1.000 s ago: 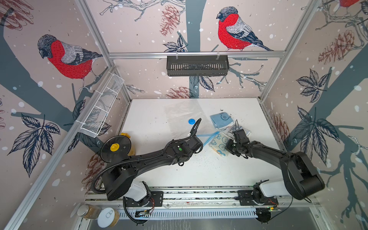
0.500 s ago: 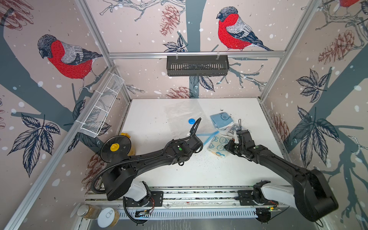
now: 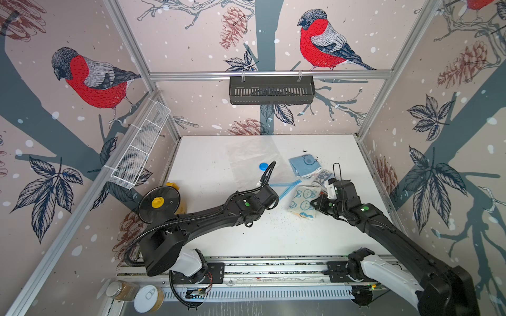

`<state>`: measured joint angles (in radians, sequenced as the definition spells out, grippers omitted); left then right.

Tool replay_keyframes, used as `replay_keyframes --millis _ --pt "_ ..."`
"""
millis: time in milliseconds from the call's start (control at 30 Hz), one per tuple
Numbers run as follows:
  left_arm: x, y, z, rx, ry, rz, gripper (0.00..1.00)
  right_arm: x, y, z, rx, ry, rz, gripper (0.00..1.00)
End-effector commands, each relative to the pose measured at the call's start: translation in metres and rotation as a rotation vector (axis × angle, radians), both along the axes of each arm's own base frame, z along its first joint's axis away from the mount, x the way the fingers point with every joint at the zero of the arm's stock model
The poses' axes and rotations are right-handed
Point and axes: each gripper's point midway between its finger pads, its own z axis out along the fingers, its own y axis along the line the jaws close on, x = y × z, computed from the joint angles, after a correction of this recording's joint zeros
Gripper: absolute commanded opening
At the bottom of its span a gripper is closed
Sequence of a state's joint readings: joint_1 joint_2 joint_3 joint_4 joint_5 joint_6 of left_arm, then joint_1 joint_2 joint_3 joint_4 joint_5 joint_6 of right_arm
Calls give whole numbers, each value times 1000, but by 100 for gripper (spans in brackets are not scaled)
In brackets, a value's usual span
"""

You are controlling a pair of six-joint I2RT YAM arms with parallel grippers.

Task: Place the folded towel into the vacuum bag
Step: Pick up the towel from the center of the board, then place the towel in the vacuum bag.

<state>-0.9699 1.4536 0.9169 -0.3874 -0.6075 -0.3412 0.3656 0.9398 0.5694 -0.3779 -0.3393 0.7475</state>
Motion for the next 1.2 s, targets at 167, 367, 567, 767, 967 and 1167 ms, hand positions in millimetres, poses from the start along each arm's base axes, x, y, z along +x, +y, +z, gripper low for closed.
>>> replay_keyframes --millis 167,367,567,767,967,1167 --pt "4 1 7 -31 -15 32 0 -33 11 17 50 29 131 1" --pt "6 2 5 -24 -14 38 0 -53 28 36 121 11 242 1" --pt "5 -3 1 -36 8 23 0 -67 59 57 201 -39 354 1" --pt "6 -3 0 -30 14 23 0 -65 84 59 243 -52 402 1" --pt "5 -5 1 -44 20 15 0 -48 93 61 273 -79 370 1" --pt "3 -5 2 -54 24 12 0 -25 96 56 265 -74 318 1"
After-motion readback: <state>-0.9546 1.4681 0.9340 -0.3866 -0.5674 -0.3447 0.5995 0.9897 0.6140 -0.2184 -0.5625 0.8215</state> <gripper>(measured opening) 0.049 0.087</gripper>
